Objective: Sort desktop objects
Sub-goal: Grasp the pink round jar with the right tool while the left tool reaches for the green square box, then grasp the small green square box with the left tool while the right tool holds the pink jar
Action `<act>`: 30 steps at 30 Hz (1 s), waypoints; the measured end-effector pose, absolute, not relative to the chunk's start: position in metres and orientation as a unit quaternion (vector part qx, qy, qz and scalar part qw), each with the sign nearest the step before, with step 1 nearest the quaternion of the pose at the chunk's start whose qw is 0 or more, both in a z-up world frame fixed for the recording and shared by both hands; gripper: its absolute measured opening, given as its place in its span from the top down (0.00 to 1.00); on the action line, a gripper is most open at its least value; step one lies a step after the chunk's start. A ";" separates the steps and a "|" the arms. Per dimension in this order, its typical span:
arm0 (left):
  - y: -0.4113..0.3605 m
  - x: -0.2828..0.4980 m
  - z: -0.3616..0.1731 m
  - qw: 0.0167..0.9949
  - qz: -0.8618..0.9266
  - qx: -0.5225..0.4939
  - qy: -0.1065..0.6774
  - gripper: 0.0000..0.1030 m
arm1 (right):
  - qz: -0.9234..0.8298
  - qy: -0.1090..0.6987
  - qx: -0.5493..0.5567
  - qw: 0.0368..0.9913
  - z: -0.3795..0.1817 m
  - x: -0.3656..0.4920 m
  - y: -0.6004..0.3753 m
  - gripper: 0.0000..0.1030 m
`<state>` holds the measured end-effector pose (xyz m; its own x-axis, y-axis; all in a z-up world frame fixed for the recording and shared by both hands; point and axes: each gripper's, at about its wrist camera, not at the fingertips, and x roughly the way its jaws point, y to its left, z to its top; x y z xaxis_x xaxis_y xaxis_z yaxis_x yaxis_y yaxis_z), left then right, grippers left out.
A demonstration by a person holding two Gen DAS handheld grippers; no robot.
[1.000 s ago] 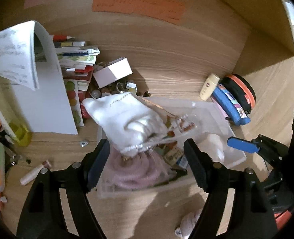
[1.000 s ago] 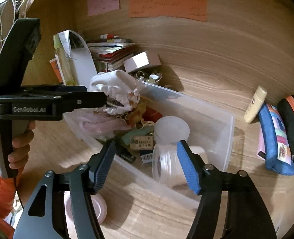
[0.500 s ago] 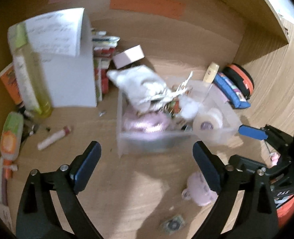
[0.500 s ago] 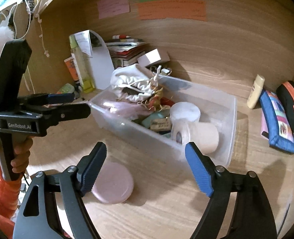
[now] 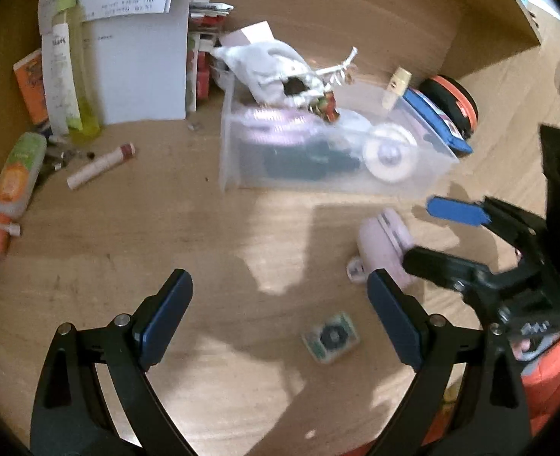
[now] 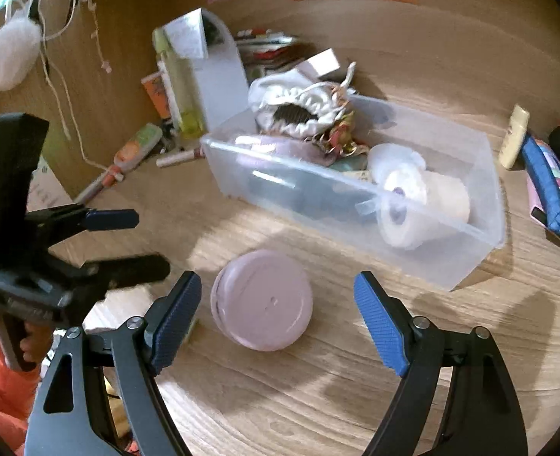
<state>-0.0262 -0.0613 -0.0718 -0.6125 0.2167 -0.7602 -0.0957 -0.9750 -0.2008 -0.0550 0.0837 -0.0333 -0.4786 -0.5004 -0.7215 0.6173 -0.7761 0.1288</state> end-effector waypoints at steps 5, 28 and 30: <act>-0.057 -0.009 -0.080 0.084 0.893 -0.437 -0.065 0.09 | -0.846 0.087 0.407 0.333 -0.047 -0.060 0.073 0.22; -0.020 -0.001 -0.098 0.080 0.897 -0.433 -0.023 0.37 | -0.844 0.056 0.410 0.342 -0.049 -0.066 0.093 0.39; -0.016 -0.002 -0.100 0.081 0.896 -0.436 -0.017 0.54 | -0.847 0.056 0.405 0.340 -0.046 -0.065 0.095 0.39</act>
<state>-0.0018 -0.0160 -0.0997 -0.6070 0.1607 -0.7783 -0.1308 -0.9862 -0.1017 -0.0645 0.0947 -0.0458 -0.4401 -0.5308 -0.7243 0.6222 -0.7618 0.1803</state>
